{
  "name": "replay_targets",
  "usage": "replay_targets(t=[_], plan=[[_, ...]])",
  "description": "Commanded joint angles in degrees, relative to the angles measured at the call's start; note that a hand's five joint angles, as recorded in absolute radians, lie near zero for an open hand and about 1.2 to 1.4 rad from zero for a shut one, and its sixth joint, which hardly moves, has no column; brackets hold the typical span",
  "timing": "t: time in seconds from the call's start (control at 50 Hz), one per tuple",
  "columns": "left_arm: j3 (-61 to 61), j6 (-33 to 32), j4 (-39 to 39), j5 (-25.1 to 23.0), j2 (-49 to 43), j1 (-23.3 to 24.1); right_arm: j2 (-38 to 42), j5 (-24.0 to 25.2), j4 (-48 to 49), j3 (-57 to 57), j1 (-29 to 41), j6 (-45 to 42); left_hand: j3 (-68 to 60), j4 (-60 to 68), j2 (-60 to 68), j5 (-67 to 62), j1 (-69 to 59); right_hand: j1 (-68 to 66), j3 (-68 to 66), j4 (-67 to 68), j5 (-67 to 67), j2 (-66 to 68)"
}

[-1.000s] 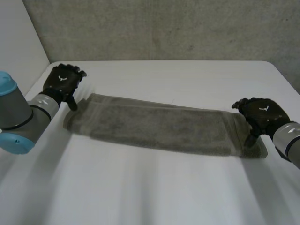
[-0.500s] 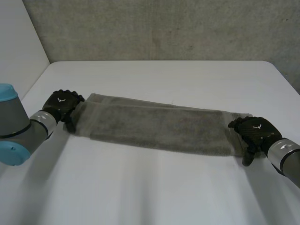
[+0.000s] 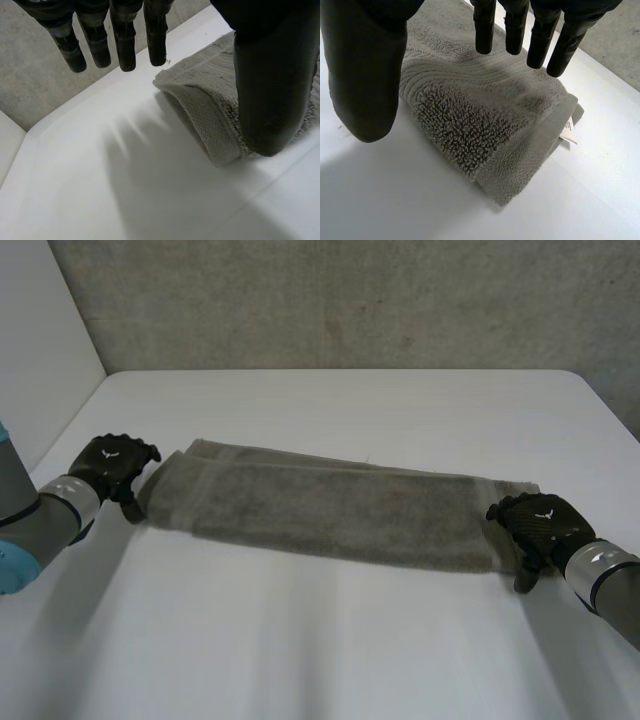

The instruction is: Fold the towel.

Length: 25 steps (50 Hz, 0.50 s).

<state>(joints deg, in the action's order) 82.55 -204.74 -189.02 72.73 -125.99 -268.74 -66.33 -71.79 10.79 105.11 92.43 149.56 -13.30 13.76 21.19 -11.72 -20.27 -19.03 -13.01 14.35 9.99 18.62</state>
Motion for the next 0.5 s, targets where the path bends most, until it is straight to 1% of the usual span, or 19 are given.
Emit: replay_targets(t=[0.02,0.1,0.14,0.16,0.18,0.2,0.22,0.24,0.26,0.28,0.3,0.32,0.34,0.36,0.38,0.5], plan=[[1.39,-0.14,0.41,0.05,-0.31,-0.12,0.23,0.16,0.02,-0.08,0.03,-0.58,3.3,-3.76,1.14,-0.6,-2.06,-4.17,3.01,-4.35,3.2,4.58],[1.3,-0.22,0.41,-0.04,-2.06,-0.12,0.41,0.16,0.1,-0.08,-0.05,-1.29,3.3,-3.76,2.47,-1.94,-3.39,-7.87,3.01,-4.35,6.91,8.28],[1.21,-0.14,0.32,-0.04,-2.41,-0.03,0.5,0.16,0.19,-0.08,-0.14,-1.64,3.3,-3.76,4.48,-3.95,-5.4,-14.9,3.01,-4.35,13.94,15.31],[0.95,-0.14,0.23,-0.04,-2.85,-0.03,0.5,0.16,0.19,-0.08,-0.14,-1.64,3.3,-3.76,5.67,-5.13,-6.59,-14.94,3.01,-4.35,13.98,15.35],[0.95,-0.14,0.23,-0.04,-2.86,-0.03,0.67,0.16,0.28,-0.08,-0.14,-1.64,3.3,-3.76,5.68,-5.14,-6.6,-18.27,3.01,-4.35,17.31,18.68],[0.77,-0.14,-0.03,-0.04,-3.21,-0.03,0.85,0.16,0.45,-0.08,-0.14,-1.73,3.3,-3.76,7.84,-7.31,-8.76,-22.3,3.01,-4.35,21.34,22.71],[0.51,-0.22,-0.12,-0.13,-3.56,0.05,0.85,0.16,0.46,-0.08,-0.14,-1.73,3.3,-3.76,13.03,-12.49,-13.95,-22.34,3.01,-4.35,21.38,22.75],[0.51,-0.22,-0.12,-0.13,-3.56,0.06,1.11,0.25,0.63,-0.17,-0.14,-1.73,3.3,-3.76,13.08,-12.54,-14.0,-29.0,3.01,-4.35,28.04,29.41],[0.07,-0.14,-0.12,-0.22,-3.91,0.06,1.11,0.25,0.63,-0.17,-0.14,-1.73,3.3,-3.76,19.74,-19.21,-20.66,-29.07,3.01,-4.35,28.11,29.48],[-0.19,-0.14,-0.03,-0.48,-4.17,0.06,1.2,0.42,0.89,-0.17,-0.14,-1.82,3.3,-3.76,28.13,-27.6,-29.05,-37.9,3.01,-4.35,36.93,38.3],[-0.2,-0.14,-0.03,-0.48,-4.18,0.06,1.2,0.51,0.98,-0.17,-0.14,-1.91,3.3,-3.76,28.22,-27.68,-29.14,-46.31,3.01,-4.35,45.35,46.72],[-0.37,-0.14,-0.03,-0.65,-4.44,0.06,1.2,0.51,0.98,-0.17,-0.14,-1.91,3.3,-3.76,39.54,-39.01,-40.46,-46.39,3.01,-4.35,45.43,46.8],[-0.37,-0.14,-0.03,-0.66,-4.44,0.06,1.11,0.6,0.98,-0.25,-0.14,-1.99,3.3,-3.76,39.65,-39.12,-40.57,-56.22,3.01,-4.35,55.26,56.63],[-0.37,-0.14,-0.03,-1.0,-4.44,0.14,1.11,0.6,0.98,-0.34,-0.14,-2.17,3.3,-3.76,49.48,-48.95,-50.4,-60.92,3.01,-4.35,59.96,61.33],[-0.2,-0.05,0.05,-1.36,-4.27,0.06,1.11,0.6,0.98,-0.34,-0.14,-2.17,3.3,-3.76,57.57,-57.04,-58.49,-60.97,3.01,-4.35,60.01,61.38],[0.77,0.13,0.41,-2.94,-2.59,0.06,0.41,0.6,0.63,-0.43,-0.32,-4.02,3.3,-3.76,58.81,-58.28,-59.73,-60.97,3.01,-4.35,60.01,61.38]])
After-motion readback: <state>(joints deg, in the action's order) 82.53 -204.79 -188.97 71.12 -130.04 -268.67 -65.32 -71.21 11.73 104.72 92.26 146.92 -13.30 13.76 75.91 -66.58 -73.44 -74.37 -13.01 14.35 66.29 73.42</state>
